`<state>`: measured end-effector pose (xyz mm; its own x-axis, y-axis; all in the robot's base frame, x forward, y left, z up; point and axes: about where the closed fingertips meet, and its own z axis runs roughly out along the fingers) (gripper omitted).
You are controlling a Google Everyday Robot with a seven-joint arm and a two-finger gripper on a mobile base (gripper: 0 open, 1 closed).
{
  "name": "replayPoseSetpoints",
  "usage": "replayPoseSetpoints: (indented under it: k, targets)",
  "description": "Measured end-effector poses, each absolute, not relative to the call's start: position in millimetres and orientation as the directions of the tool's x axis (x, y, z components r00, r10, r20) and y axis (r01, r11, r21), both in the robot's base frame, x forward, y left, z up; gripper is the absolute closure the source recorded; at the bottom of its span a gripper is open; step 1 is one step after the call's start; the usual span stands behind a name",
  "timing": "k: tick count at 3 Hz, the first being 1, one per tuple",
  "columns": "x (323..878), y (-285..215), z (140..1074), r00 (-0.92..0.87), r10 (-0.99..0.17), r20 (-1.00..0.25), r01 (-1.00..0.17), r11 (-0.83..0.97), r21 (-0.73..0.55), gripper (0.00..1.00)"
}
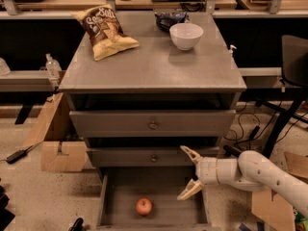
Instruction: Pick apple from bottom drawer and place on counter
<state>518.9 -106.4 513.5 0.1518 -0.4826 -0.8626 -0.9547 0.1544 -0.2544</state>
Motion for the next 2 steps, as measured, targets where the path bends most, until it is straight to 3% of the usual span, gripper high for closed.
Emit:
replayPoseSetpoints:
  k: [2]
  targets:
    - [514.8, -91.8, 486.6, 0.131, -0.455, -0.881, -0.964, 0.148, -0.22, 0.0]
